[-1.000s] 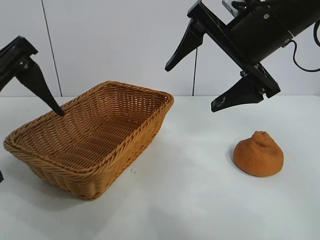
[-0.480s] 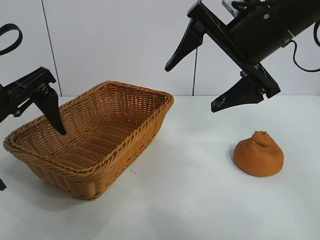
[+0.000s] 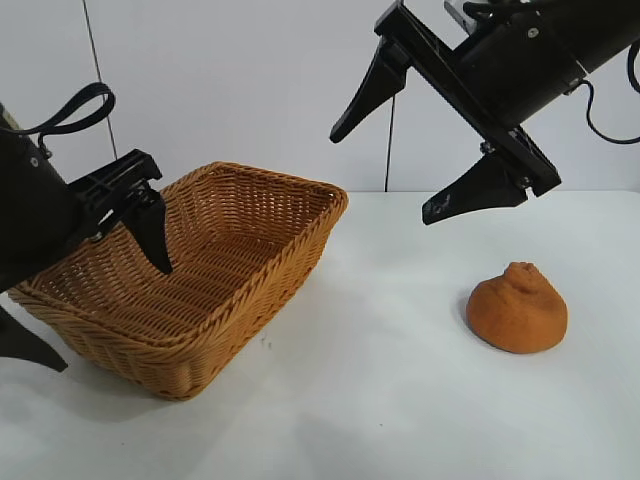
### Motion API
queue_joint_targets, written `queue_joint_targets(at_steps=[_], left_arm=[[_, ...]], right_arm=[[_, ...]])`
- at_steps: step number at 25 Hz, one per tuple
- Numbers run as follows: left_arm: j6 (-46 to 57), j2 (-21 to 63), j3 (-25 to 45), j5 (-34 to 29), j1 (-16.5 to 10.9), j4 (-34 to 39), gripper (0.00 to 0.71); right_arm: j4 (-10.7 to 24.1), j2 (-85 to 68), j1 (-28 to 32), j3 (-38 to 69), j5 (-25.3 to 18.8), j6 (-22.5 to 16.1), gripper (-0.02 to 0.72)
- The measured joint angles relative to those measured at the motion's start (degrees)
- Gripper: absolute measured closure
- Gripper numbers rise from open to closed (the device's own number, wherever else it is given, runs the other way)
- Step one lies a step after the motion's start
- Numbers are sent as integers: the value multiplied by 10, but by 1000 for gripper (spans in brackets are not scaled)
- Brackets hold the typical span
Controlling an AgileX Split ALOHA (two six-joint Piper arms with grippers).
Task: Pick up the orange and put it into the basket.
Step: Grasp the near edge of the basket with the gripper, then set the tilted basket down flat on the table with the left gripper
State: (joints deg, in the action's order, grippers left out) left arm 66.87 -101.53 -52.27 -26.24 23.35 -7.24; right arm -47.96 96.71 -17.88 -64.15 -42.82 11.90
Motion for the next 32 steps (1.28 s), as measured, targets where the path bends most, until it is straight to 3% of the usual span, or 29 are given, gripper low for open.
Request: queue_joint_targets(at_steps=[9, 12, 17, 19, 24, 32], left_arm=[[3, -42, 0, 18, -12, 12, 63], [3, -42, 0, 28, -12, 13, 192], [7, -42, 0, 30, -18, 11, 550], [12, -42, -2, 34, -24, 7, 628], [-18, -36, -26, -6, -42, 6, 626], [-164, -9, -120, -92, -123, 8, 626]], right_arm=[[0, 0, 0, 0, -3, 0, 27], [0, 0, 0, 0, -4, 0, 27], [0, 0, 0, 0, -6, 0, 27], [0, 0, 0, 0, -6, 0, 27], [0, 0, 0, 0, -7, 0, 27], [0, 0, 0, 0, -7, 0, 27]])
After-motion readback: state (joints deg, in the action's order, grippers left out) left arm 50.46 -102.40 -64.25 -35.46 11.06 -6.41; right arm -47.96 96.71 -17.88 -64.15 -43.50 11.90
